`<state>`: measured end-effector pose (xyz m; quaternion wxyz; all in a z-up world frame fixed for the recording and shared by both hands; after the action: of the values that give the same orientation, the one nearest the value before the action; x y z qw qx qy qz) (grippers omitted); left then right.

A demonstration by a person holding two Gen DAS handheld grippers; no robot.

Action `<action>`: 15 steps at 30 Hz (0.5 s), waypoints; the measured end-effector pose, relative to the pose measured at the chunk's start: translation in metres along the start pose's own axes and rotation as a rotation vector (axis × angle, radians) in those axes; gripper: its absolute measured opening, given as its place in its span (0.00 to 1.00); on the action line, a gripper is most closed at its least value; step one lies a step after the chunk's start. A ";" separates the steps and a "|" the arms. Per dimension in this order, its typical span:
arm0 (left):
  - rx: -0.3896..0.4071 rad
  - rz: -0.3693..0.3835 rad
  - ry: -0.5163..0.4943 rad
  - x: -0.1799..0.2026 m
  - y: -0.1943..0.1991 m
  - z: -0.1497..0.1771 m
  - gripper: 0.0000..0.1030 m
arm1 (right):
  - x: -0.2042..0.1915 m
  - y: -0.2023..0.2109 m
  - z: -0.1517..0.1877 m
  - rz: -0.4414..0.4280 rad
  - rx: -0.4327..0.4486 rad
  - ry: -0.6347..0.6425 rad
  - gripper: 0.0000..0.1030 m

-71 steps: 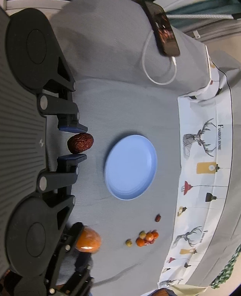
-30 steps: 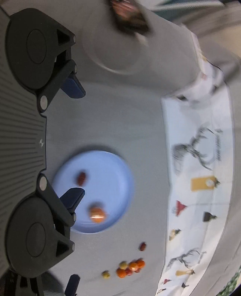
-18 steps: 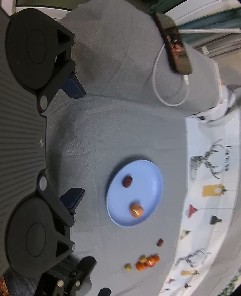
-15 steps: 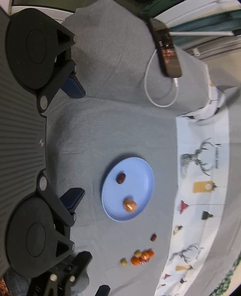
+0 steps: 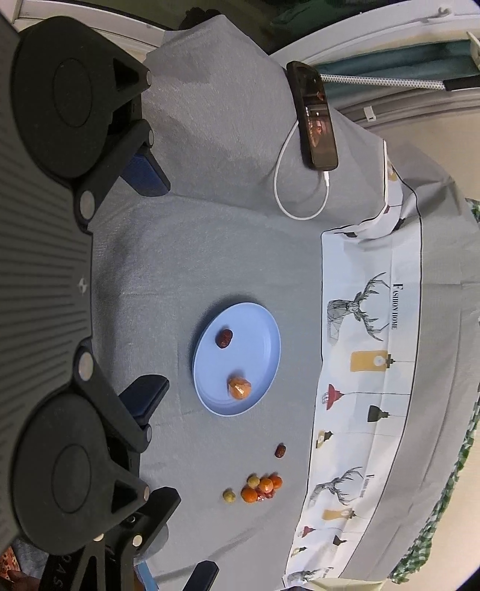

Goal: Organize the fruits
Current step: 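Open both tools to drop the orange and date onto the plate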

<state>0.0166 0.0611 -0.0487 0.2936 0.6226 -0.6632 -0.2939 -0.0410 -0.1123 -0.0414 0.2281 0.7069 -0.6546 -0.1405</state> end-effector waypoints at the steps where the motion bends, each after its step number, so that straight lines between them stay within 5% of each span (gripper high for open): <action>1: 0.004 0.002 0.000 0.000 0.002 0.000 1.00 | 0.000 0.002 -0.001 0.001 0.005 0.003 0.97; 15: -0.004 0.006 -0.011 0.000 0.000 0.002 1.00 | 0.003 0.004 0.003 0.001 0.003 -0.025 0.97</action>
<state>0.0151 0.0611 -0.0506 0.2920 0.6183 -0.6662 -0.2977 -0.0454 -0.1157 -0.0412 0.2189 0.7050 -0.6580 -0.1483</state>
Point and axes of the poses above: each gripper's, at about its wrist camera, not at the fingertips, and y roughly against the way its jaws point, x to its right, z to its underside, the point moved 7 cm from there along -y, roughly the way its jaws point, and after that the axes turned 4 degrees about y, right-handed, at the moved point
